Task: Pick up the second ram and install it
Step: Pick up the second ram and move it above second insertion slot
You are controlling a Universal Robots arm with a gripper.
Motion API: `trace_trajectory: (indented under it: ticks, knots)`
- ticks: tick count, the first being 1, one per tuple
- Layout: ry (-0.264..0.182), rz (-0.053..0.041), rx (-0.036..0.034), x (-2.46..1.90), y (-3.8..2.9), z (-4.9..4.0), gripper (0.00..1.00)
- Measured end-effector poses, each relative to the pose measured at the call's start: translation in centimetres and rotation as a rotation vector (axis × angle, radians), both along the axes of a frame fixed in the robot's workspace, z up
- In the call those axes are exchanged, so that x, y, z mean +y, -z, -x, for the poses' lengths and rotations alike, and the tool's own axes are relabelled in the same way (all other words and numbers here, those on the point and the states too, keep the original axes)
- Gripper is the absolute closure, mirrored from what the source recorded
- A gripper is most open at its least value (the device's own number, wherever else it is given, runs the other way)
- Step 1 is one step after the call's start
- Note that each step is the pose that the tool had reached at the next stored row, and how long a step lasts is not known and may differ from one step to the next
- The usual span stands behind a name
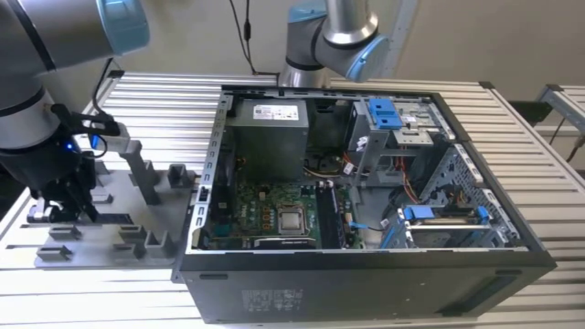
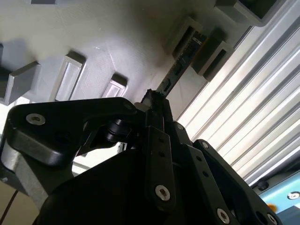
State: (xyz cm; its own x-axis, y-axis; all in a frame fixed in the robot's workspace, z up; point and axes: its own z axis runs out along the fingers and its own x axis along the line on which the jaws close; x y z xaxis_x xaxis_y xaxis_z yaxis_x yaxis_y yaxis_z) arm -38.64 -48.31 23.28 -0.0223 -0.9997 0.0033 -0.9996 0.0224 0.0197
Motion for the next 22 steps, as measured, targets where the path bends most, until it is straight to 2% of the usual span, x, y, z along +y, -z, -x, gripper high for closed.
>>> trace_trajectory:
  ticks: [22]
  knots:
    - [0.000, -0.0001, -0.0001, 0.00, -1.36, 0.00, 0.86]
